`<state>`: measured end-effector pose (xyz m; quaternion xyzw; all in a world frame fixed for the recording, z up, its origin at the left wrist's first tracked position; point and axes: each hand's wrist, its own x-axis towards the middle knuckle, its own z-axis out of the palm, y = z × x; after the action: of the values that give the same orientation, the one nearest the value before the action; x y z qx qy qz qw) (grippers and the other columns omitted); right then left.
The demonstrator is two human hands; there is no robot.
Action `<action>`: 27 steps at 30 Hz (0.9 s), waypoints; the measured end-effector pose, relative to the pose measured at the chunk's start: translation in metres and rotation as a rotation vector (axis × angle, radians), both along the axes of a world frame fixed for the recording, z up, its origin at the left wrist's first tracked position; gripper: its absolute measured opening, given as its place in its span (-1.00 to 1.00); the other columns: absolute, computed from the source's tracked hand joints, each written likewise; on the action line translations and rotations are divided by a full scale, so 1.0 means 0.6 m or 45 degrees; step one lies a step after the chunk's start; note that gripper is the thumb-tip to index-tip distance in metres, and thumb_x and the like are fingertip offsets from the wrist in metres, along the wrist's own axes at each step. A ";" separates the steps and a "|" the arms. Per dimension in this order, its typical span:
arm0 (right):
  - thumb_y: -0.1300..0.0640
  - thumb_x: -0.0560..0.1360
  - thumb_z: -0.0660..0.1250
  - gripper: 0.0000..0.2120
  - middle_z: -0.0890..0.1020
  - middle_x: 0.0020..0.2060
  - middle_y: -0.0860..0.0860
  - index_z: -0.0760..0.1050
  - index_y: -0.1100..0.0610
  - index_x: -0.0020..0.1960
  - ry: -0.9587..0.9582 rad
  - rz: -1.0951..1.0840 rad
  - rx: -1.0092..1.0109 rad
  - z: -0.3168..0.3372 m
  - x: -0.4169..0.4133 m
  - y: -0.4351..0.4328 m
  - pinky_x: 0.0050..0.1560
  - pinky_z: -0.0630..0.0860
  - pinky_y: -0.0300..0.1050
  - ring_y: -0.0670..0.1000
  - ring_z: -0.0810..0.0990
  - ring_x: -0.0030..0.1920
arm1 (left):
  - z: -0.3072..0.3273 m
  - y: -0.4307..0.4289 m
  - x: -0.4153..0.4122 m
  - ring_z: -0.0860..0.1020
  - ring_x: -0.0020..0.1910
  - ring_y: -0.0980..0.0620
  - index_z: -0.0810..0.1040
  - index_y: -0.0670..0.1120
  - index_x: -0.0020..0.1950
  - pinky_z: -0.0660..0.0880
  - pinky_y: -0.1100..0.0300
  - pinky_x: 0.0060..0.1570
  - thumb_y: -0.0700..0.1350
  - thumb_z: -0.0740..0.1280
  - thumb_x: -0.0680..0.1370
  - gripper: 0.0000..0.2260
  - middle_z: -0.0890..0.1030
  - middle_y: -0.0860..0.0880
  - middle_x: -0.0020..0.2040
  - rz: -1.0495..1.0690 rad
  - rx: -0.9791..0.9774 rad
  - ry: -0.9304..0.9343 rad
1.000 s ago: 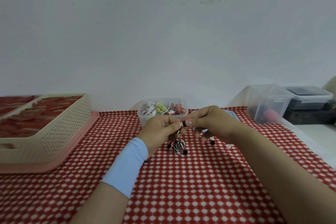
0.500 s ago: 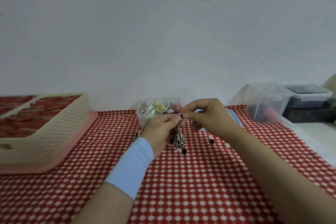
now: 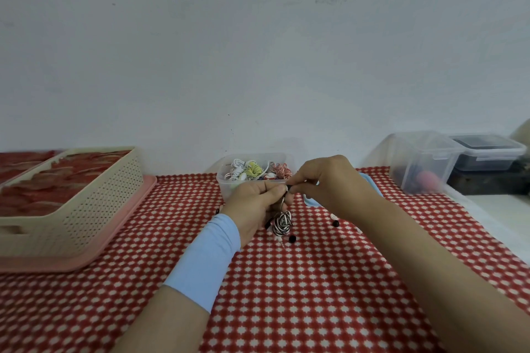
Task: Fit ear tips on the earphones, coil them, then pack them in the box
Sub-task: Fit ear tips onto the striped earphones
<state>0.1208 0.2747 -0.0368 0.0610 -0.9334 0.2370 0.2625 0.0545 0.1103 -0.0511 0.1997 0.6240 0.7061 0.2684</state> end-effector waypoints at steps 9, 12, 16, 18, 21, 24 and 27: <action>0.29 0.50 0.48 -0.96 0.73 -0.26 0.18 0.71 0.22 -0.09 -0.232 0.073 -1.014 -0.004 0.008 -0.015 -0.23 0.66 0.01 0.00 0.69 -0.27 | 0.005 -0.002 -0.001 0.63 -0.33 0.12 0.64 -0.14 -0.10 0.57 0.32 -0.23 -0.30 0.33 0.57 -0.87 0.70 -0.02 -0.29 0.170 -0.107 0.596; 0.32 0.51 0.46 -0.95 0.72 -0.26 0.22 0.70 0.28 -0.05 -0.239 0.090 -1.105 -0.006 0.007 -0.021 -0.25 0.67 -0.05 0.06 0.72 -0.23 | 0.003 -0.003 0.000 0.66 -0.31 0.13 0.64 -0.13 -0.10 0.55 0.34 -0.24 -0.30 0.34 0.57 -0.87 0.70 -0.01 -0.30 0.194 -0.104 0.621; 0.37 0.46 0.49 -0.89 0.73 -0.32 0.00 0.72 0.26 -0.03 -0.097 0.106 -0.882 0.006 0.009 -0.011 -0.25 0.61 -0.29 -0.10 0.71 -0.32 | 0.002 -0.002 -0.007 0.64 -0.24 0.01 0.66 -0.20 -0.06 0.59 0.20 -0.16 -0.23 0.32 0.59 -0.87 0.70 -0.11 -0.21 0.111 -0.029 0.335; 0.33 0.44 0.53 -0.88 0.73 -0.30 -0.13 0.74 0.17 -0.05 -0.042 0.072 -0.649 0.010 0.007 -0.010 -0.20 0.57 -0.37 -0.20 0.69 -0.30 | 0.003 -0.001 -0.006 0.60 -0.30 0.06 0.63 -0.20 -0.07 0.56 0.25 -0.25 -0.22 0.29 0.61 -0.86 0.68 -0.08 -0.24 0.058 0.001 0.171; 0.28 0.42 0.57 -0.84 0.68 -0.26 -0.24 0.76 0.08 -0.05 -0.011 0.049 -0.317 0.014 0.006 -0.008 -0.14 0.49 -0.45 -0.31 0.64 -0.24 | 0.007 -0.001 -0.003 0.56 -0.39 0.11 0.59 -0.22 -0.08 0.53 0.29 -0.32 -0.24 0.26 0.62 -0.85 0.64 -0.06 -0.30 0.000 0.080 -0.076; 0.28 0.44 0.55 -0.82 0.65 -0.25 -0.24 0.76 0.06 0.00 -0.048 0.058 -0.170 0.021 0.007 -0.007 -0.14 0.47 -0.46 -0.34 0.61 -0.25 | 0.011 -0.004 -0.004 0.56 -0.42 0.11 0.57 -0.22 -0.12 0.52 0.31 -0.37 -0.24 0.26 0.62 -0.84 0.63 -0.07 -0.32 -0.029 0.148 -0.237; 0.27 0.46 0.53 -0.85 0.67 -0.29 -0.21 0.76 0.05 -0.06 -0.066 0.003 -0.226 0.019 0.008 -0.010 -0.18 0.52 -0.36 -0.26 0.63 -0.27 | 0.007 -0.005 -0.004 0.53 -0.38 0.10 0.60 -0.18 -0.13 0.51 0.30 -0.36 -0.21 0.28 0.62 -0.83 0.65 -0.07 -0.28 -0.019 0.039 -0.095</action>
<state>0.1257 0.2687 -0.0254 0.0323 -0.9151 0.3205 0.2423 0.0518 0.1071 -0.0468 0.1819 0.6013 0.7205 0.2936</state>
